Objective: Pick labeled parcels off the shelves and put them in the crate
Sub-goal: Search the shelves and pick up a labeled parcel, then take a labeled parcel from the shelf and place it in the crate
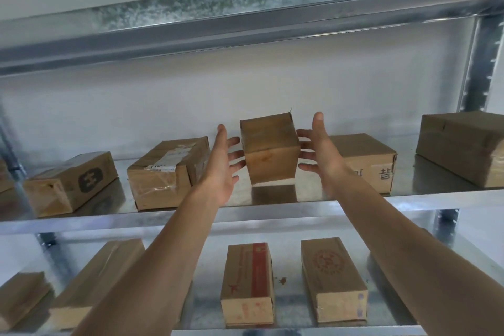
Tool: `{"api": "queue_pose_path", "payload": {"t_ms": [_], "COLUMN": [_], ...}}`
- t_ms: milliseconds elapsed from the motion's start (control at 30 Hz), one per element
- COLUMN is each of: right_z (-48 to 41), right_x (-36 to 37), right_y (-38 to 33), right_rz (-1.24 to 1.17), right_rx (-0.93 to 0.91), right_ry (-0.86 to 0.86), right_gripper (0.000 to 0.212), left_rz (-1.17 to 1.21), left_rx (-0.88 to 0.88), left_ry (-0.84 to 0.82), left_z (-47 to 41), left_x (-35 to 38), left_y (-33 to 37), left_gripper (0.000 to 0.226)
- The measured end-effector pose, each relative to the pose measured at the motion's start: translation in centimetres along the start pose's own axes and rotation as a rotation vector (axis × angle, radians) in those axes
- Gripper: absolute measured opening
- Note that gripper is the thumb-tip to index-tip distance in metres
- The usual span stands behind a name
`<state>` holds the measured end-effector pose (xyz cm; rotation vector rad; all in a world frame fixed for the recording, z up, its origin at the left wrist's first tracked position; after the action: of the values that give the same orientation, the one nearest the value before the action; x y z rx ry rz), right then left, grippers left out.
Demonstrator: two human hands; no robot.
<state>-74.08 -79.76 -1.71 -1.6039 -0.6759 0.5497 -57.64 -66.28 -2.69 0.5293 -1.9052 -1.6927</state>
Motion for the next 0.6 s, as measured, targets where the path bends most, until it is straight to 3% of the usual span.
{"api": "queue_pose_path", "payload": {"t_ms": [167, 600], "right_z": [-0.1, -1.4], "right_x": [0.4, 1.0], "right_y": [0.9, 2.4], "right_rz": [-0.04, -0.083], "right_rx": [-0.012, -0.029], "right_ry": [-0.033, -0.043], "right_gripper": [0.086, 0.063], "left_rz": [0.067, 0.06], "left_rx": [0.03, 0.098], "left_ry": [-0.007, -0.021], "left_z": [-0.4, 0.4], "left_x": [-0.4, 0.0], "left_y": [-0.3, -0.2], "left_gripper": [0.067, 0.063]}}
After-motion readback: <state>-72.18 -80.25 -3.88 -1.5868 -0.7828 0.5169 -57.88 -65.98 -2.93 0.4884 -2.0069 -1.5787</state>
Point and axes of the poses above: each hand's wrist, its own z-axis away from the middle knuckle, its own x-axis out of the palm, y = z × x, the point moved 7 cm from there along -z, towards the middle knuckle, and after that the axes turned 8 degrees about -y, right-handed, at the moved point
